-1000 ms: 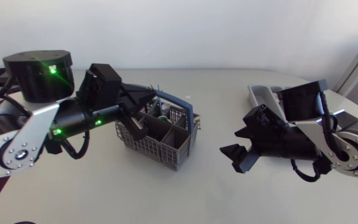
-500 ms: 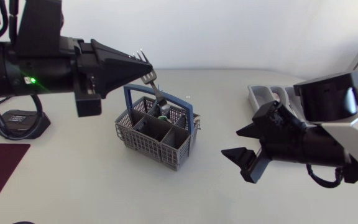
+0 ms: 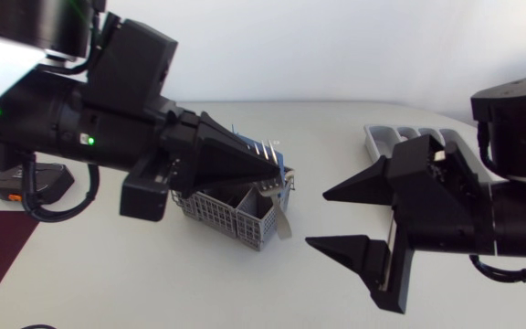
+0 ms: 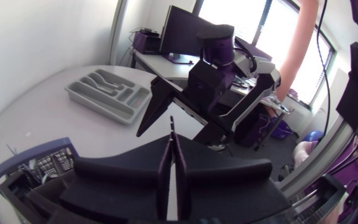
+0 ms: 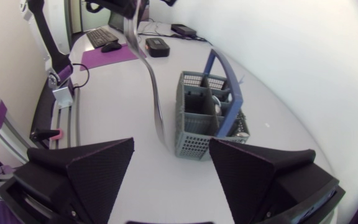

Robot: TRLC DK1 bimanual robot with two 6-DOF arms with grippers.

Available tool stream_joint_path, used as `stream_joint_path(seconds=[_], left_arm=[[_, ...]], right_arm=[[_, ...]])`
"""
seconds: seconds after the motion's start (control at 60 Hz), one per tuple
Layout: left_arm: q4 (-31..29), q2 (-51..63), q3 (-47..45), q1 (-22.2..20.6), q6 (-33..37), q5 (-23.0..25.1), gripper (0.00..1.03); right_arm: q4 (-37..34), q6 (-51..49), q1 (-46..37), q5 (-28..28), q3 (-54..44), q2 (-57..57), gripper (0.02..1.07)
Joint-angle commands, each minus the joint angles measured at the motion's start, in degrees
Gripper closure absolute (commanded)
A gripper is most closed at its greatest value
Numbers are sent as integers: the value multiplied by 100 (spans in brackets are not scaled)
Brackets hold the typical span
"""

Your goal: Unload the cutlery basket into the drawer organizer.

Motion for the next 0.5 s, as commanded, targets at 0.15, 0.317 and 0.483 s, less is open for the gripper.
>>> stream_joint_path(seconds=[0.15, 0.317, 0.483], left_arm=[[-100, 566, 380, -116, -214, 506, 100], [-83, 601, 442, -116, -284, 523, 100], [-83, 619, 442, -81, -284, 550, 100]], right_arm=[[79, -40, 179, -552, 61, 354, 21], [466, -137, 179, -842, -106, 688, 47], [729, -216, 153, -1053, -106, 1075, 72]])
